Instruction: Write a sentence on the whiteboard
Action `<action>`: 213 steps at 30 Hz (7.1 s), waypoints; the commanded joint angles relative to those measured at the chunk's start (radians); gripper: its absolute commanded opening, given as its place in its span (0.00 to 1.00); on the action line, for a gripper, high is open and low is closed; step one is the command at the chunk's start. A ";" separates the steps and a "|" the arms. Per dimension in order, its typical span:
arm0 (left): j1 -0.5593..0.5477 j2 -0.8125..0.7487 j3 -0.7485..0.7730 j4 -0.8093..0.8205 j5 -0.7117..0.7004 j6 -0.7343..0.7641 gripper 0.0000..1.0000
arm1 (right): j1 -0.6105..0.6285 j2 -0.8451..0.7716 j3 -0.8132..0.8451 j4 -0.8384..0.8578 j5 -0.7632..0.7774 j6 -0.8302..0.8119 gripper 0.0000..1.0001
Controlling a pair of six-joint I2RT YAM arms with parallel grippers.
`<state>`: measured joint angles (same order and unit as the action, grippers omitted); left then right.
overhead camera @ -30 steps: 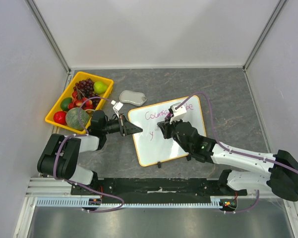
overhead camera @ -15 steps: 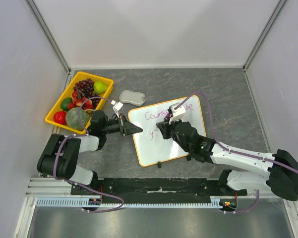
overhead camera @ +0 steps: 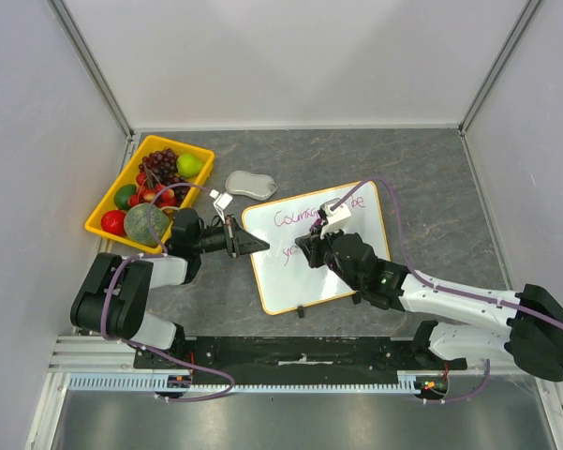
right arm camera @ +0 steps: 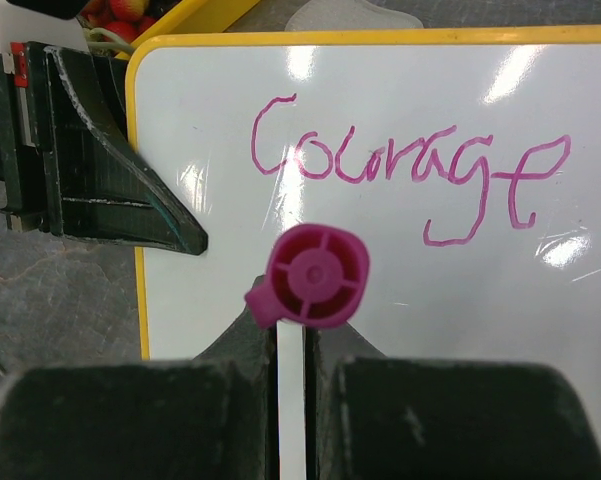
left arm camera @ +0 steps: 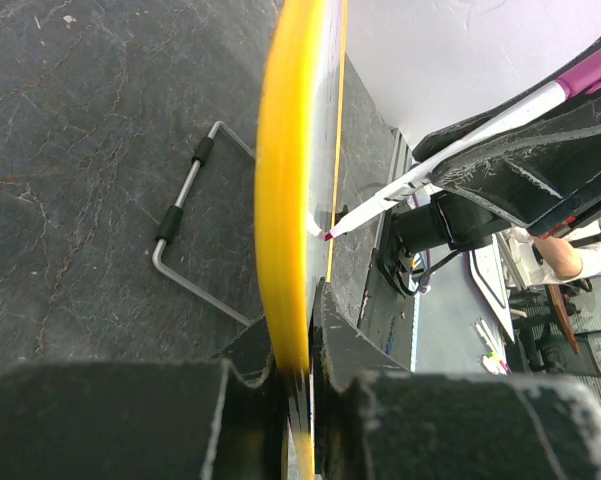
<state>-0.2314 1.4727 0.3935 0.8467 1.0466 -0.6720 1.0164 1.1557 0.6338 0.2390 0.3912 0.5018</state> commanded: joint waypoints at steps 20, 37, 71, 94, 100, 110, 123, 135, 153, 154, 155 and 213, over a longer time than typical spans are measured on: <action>-0.016 0.020 -0.004 -0.041 -0.079 0.166 0.02 | -0.007 -0.008 0.035 -0.026 0.118 -0.020 0.00; -0.014 0.017 -0.004 -0.043 -0.079 0.166 0.02 | -0.007 0.000 0.049 0.026 0.026 0.009 0.00; -0.016 0.024 -0.001 -0.043 -0.077 0.163 0.02 | -0.012 -0.021 -0.034 0.023 0.117 0.009 0.00; -0.016 0.024 -0.001 -0.044 -0.079 0.166 0.02 | -0.012 -0.060 -0.103 -0.047 0.066 0.011 0.00; -0.016 0.021 -0.001 -0.044 -0.079 0.166 0.02 | -0.012 -0.079 -0.111 -0.052 0.103 0.014 0.00; -0.016 0.021 -0.001 -0.044 -0.079 0.167 0.02 | -0.016 -0.054 -0.051 -0.049 0.153 0.003 0.00; -0.016 0.021 -0.001 -0.046 -0.079 0.166 0.02 | -0.039 -0.042 0.010 -0.038 0.169 -0.019 0.00; -0.016 0.023 -0.001 -0.046 -0.079 0.167 0.02 | -0.041 -0.040 -0.025 -0.043 0.118 -0.006 0.00; -0.017 0.021 -0.001 -0.046 -0.079 0.166 0.02 | -0.041 -0.062 -0.100 -0.090 0.077 0.011 0.00; -0.016 0.021 -0.001 -0.044 -0.079 0.167 0.02 | -0.039 -0.067 -0.100 -0.093 0.078 0.011 0.00; -0.016 0.021 -0.001 -0.044 -0.079 0.167 0.02 | -0.039 -0.070 -0.102 -0.096 0.080 0.011 0.00; -0.016 0.018 -0.002 -0.049 -0.080 0.169 0.02 | -0.041 -0.076 -0.033 -0.079 0.120 -0.023 0.00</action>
<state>-0.2333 1.4746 0.3954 0.8410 1.0454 -0.6716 0.9787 1.0634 0.5991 0.1490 0.4721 0.4965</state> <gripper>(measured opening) 0.120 0.074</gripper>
